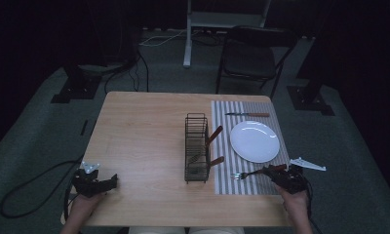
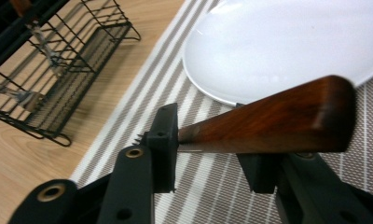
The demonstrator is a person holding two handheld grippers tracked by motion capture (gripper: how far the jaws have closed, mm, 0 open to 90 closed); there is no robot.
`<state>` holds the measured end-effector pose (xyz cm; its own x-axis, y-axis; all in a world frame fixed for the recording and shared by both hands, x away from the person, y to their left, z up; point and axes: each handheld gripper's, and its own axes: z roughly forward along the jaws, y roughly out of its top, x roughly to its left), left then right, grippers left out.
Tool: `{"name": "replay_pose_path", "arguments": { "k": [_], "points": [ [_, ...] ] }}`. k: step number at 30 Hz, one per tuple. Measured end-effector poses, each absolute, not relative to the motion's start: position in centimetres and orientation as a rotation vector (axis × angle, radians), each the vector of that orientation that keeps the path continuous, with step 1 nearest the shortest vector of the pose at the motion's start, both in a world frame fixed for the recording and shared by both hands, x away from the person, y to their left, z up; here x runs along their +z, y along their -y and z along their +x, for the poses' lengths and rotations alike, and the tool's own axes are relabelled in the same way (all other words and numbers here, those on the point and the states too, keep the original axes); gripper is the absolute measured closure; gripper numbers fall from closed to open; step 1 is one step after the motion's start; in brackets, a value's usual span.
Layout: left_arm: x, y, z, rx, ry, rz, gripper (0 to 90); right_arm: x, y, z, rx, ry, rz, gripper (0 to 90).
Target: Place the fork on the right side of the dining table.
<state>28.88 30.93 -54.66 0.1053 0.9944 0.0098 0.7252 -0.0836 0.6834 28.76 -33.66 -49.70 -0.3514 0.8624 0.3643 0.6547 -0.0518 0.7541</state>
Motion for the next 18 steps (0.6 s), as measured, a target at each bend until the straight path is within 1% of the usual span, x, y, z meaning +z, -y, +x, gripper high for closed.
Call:
{"name": "replay_pose_path", "arguments": {
  "k": [5,18],
  "points": [
    [-54.7,-30.9,28.9,0.671,-1.672,1.866,0.4,-50.9,34.4,29.3,1.347,-2.028,1.655,54.2],
    [-54.7,-30.9,28.9,0.671,-1.673,1.866,0.4,-53.7,36.4,30.0,1.347,-2.106,1.709,48.6]
  ]
}}
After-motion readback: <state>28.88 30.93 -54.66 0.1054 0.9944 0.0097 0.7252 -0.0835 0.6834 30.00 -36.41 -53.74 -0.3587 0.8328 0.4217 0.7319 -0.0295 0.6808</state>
